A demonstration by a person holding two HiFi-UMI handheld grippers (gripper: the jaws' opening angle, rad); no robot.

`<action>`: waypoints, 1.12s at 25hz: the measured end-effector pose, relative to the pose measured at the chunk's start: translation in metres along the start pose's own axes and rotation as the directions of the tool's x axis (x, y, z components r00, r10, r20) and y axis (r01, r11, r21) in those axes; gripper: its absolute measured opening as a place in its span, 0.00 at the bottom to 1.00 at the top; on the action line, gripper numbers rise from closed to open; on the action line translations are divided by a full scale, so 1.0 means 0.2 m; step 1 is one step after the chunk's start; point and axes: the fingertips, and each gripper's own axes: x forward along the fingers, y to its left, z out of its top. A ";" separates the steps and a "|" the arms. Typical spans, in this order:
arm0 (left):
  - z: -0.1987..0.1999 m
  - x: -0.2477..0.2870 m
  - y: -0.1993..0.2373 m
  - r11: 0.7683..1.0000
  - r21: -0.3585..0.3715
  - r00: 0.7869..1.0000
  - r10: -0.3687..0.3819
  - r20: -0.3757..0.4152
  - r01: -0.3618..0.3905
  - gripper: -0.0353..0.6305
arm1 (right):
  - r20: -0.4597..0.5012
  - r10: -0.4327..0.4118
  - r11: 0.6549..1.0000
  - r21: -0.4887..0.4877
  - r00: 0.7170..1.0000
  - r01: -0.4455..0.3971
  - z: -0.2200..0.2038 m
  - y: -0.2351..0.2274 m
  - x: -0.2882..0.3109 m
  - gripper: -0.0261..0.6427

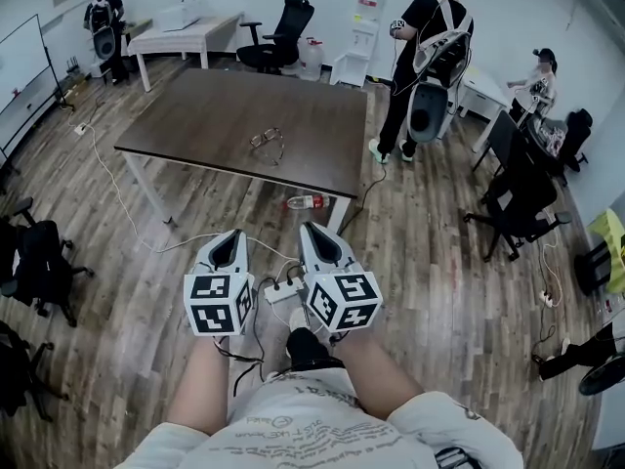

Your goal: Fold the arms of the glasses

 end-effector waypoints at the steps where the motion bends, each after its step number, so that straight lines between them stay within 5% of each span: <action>1: 0.00 0.01 0.01 1.000 -0.001 1.000 0.002 -0.001 -0.002 0.07 | -0.001 0.002 1.000 0.000 1.000 -0.002 0.00 -0.01 0.02 0.06; 15: 0.06 0.44 0.21 0.999 0.038 1.000 0.017 -0.024 -0.016 0.08 | -0.013 0.013 1.000 0.028 1.000 -0.013 -0.04 -0.24 0.47 0.06; 28: 0.18 1.03 0.37 1.000 0.000 0.997 -0.012 -0.071 0.012 0.07 | -0.061 0.007 0.999 0.034 0.998 -0.005 0.01 -0.56 0.98 0.06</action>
